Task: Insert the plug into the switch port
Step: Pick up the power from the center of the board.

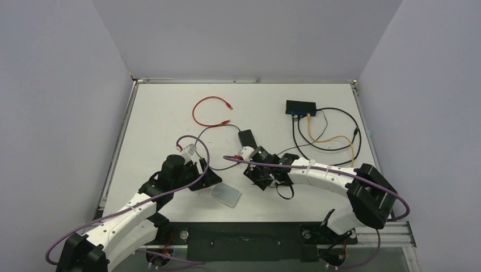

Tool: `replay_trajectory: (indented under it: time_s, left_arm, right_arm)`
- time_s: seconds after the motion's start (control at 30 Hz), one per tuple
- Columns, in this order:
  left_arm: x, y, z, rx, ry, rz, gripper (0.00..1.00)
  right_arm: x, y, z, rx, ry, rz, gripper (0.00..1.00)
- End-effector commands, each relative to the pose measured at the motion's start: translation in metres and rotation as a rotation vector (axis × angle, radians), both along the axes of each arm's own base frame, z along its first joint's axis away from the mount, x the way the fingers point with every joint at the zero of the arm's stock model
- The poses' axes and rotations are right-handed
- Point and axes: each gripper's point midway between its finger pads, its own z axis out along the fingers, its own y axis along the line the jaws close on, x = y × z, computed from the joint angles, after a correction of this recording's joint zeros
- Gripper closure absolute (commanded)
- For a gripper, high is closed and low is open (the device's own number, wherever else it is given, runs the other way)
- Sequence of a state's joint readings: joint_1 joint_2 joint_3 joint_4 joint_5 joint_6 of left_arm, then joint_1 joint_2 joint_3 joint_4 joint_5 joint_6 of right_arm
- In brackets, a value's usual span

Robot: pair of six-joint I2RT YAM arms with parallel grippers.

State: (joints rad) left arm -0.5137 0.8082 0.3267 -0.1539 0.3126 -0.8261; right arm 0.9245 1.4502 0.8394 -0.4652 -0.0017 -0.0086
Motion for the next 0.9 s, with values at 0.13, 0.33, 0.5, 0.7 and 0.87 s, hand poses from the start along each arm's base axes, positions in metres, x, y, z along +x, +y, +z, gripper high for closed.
replay_trajectory:
  time_s: [0.13, 0.33, 0.5, 0.7, 0.87]
  left_arm:
    - [0.005, -0.004, 0.013, -0.028, -0.045, -0.025, 0.32]
    - [0.005, -0.004, 0.012, -0.031, -0.044, -0.032, 0.32]
    - [0.005, -0.004, 0.011, -0.036, -0.043, -0.033, 0.32]
    - [0.006, -0.003, 0.01, -0.034, -0.04, -0.035, 0.32]
    - [0.007, -0.002, 0.009, -0.034, -0.039, -0.036, 0.32]
  right_arm:
    - [-0.003, 0.018, -0.002, 0.004, 0.073, 0.091, 0.59]
    - [-0.004, 0.015, -0.014, -0.033, 0.126, 0.071, 0.6]
    - [0.0, 0.016, -0.017, -0.04, 0.137, 0.053, 0.6]
    - [0.006, 0.017, -0.019, -0.041, 0.148, 0.03, 0.6]
    - [0.004, 0.015, -0.025, -0.047, 0.183, 0.013, 0.63]
